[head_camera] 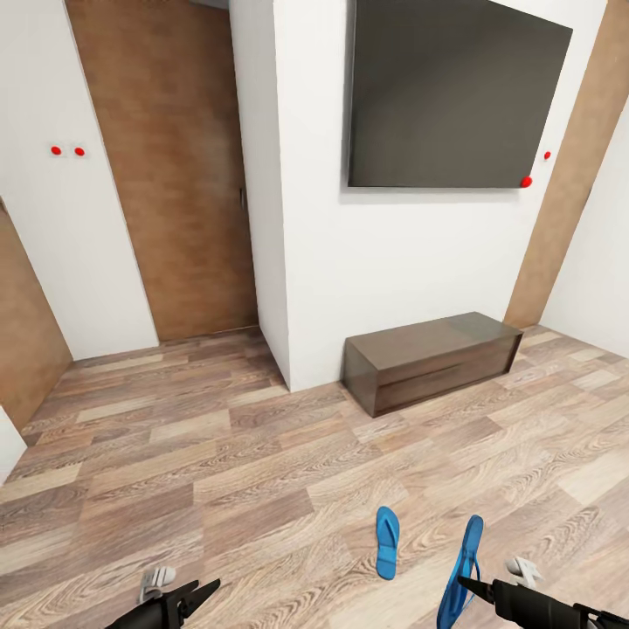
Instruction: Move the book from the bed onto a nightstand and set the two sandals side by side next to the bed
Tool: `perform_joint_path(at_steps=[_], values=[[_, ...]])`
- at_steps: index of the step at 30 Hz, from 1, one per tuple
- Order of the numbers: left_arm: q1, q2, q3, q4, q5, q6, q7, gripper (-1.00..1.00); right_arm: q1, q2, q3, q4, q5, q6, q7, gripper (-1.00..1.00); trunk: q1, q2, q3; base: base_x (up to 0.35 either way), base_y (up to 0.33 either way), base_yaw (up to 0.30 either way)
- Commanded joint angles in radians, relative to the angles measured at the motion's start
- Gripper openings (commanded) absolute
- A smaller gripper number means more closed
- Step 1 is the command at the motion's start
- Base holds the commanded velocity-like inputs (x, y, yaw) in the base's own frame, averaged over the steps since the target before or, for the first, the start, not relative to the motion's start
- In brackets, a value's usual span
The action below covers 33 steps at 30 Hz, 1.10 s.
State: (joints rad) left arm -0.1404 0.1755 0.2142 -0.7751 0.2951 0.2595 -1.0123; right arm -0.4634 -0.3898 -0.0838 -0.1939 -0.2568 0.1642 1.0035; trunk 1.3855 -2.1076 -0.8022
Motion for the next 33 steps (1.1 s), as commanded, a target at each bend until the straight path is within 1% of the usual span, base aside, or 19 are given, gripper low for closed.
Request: perform_joint_path(at_steps=[1,26,28,33], values=[[-0.001,0.000,0.001,0.000,0.006,0.010,-0.003,1.00,0.000,0.000,-0.008,0.000,0.001,0.011,0.004,-1.00,0.000,0.000,-0.001,0.000,0.000,0.233],[-0.001,-0.001,0.001,0.000,0.006,0.010,-0.003,1.00,0.000,0.000,-0.008,0.000,0.001,0.011,0.004,-1.00,0.000,0.000,-0.001,0.000,0.000,0.276],[-0.001,-0.001,0.001,0.000,0.006,0.010,-0.002,1.00,0.000,0.000,-0.008,0.000,0.001,0.011,0.004,-1.00,0.000,0.000,-0.001,0.000,0.000,0.159],[-0.001,-0.001,0.001,0.000,0.006,0.010,-0.002,1.00,0.000,0.000,-0.008,-0.001,0.001,0.011,0.004,-1.00,0.000,0.000,-0.001,0.000,0.000,0.020]])
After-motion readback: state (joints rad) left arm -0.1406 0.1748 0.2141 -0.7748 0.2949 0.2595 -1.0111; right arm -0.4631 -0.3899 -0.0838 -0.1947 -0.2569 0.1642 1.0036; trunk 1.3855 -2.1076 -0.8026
